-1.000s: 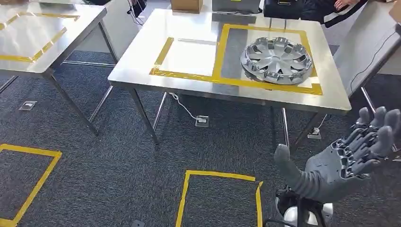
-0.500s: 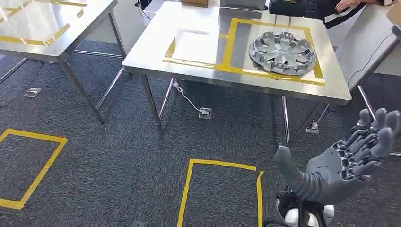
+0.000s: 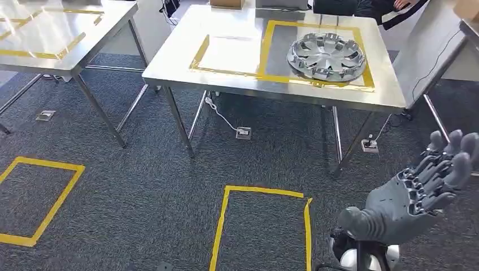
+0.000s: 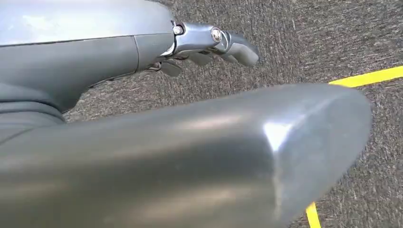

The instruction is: Take the parts from the cabinet and place them on the table.

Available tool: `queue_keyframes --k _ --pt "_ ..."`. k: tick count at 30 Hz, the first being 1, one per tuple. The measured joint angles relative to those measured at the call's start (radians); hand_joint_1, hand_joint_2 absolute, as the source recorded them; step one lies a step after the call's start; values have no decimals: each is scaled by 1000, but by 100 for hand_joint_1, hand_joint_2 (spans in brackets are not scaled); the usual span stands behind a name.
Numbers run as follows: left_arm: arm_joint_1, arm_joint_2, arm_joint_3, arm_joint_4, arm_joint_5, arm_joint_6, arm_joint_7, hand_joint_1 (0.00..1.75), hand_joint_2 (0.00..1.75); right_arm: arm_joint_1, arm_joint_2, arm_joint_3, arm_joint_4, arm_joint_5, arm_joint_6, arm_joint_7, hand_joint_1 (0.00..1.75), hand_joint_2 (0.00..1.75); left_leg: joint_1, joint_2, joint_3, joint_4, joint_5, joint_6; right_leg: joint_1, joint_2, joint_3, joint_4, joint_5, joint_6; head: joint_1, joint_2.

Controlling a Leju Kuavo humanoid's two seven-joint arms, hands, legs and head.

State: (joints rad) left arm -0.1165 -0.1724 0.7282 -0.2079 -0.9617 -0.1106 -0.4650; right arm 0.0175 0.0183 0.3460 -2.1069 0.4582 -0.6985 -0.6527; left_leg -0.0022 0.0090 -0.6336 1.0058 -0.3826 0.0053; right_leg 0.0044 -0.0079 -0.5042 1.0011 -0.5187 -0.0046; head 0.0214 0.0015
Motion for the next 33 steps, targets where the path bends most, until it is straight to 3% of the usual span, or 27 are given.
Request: queue_keyframes --k 15,16,17,21,22,23,24,25,27,28,29,30,31,32,33 --pt "1 0 0 0 0 9 -1 0 0 10 7 -2 0 17 0 0 0 0 0 0 -8 0 2 -4 -2 0 -8 1 0 0 0 0" --pt "1 0 0 0 0 9 -1 0 0 11 8 -2 0 18 0 0 0 0 0 0 -8 1 1 -3 -3 0 -7 1 1 2 0 0" --pt "1 1 0 0 0 9 -2 0 0 12 8 -2 0 26 0 0 0 0 -5 -1 -12 6 -4 5 -6 0 -8 0 2 8 0 0" --pt "3 2 0 0 -2 11 -7 0 0 19 16 -5 0 66 0 0 0 0 -8 -3 -15 9 -8 13 -8 -5 -6 -3 0 16 -1 0" --pt "3 1 0 0 -3 11 -8 0 0 21 21 -7 0 77 0 0 0 0 -5 -7 -10 -2 -4 18 -2 -8 -3 -8 0 20 -3 0" --pt "4 -1 0 0 -2 11 -8 0 0 24 23 -11 0 84 0 0 0 0 7 -9 -1 -19 7 18 -7 -5 2 1 -6 23 -3 0" --pt "3 -1 0 0 6 11 -8 0 0 28 24 -17 1 87 0 0 0 0 8 -14 0 -25 9 20 -6 0 -8 24 -30 30 0 0" --pt "2 -1 0 1 10 11 -8 0 0 33 26 -23 5 89 0 0 0 0 9 -17 -3 -25 12 25 -9 1 -38 87 -77 36 4 0" --pt "6 -1 0 1 13 11 -6 0 0 42 26 -36 30 88 0 0 0 0 9 -29 -12 -22 14 24 -17 2 -109 241 -156 45 6 0" --pt "8 -1 0 2 14 11 -5 0 0 42 26 -45 48 85 0 0 0 0 9 -34 -18 -18 16 21 -20 2 -130 281 -165 48 6 0" --pt "8 -1 0 2 14 11 -5 0 0 42 26 -50 59 82 0 0 0 0 11 -42 -25 -13 18 18 -24 2 -127 275 -150 51 5 0" --pt "8 -2 0 2 14 11 -5 0 0 42 26 -55 66 80 0 0 0 0 14 -53 -33 -5 20 14 -28 3 -102 225 -115 54 6 0" --pt "8 -2 0 2 14 11 -5 0 0 42 26 -59 72 79 0 0 0 0 18 -63 -43 3 22 10 -32 9 -57 141 -73 56 6 0" --pt "7 -3 0 2 14 11 -5 0 0 41 26 -62 76 80 0 0 0 0 22 -75 -52 14 23 2 -38 32 -4 50 -41 60 6 0" --pt "8 -2 0 2 14 11 -4 0 0 41 26 -65 83 79 0 0 0 0 19 -84 -57 20 26 -8 -30 60 -4 41 -48 58 8 0"
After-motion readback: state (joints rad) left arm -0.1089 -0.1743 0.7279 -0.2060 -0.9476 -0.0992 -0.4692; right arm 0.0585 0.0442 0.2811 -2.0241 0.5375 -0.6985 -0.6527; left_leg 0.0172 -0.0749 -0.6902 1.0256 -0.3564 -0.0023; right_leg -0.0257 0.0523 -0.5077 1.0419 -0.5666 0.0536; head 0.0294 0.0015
